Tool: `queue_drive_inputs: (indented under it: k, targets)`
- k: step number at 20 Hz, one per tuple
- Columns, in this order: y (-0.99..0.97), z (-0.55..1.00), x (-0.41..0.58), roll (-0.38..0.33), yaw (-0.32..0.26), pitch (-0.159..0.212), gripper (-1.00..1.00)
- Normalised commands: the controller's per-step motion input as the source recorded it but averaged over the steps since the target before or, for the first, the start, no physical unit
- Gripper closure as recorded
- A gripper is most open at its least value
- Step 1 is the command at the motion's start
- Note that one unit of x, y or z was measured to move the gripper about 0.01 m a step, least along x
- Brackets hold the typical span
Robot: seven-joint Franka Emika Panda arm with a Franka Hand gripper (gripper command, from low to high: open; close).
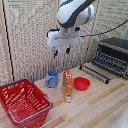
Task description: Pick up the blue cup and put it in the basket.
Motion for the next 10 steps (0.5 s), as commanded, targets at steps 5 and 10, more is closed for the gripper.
queue_drive_inputs:
  k: [5, 10]
  targets:
    - [-0.33, -0.39, 0.842, 0.041, 0.0, 0.062, -1.0]
    - [-0.39, -0.59, 0.714, 0.033, 0.001, 0.009, -1.0]
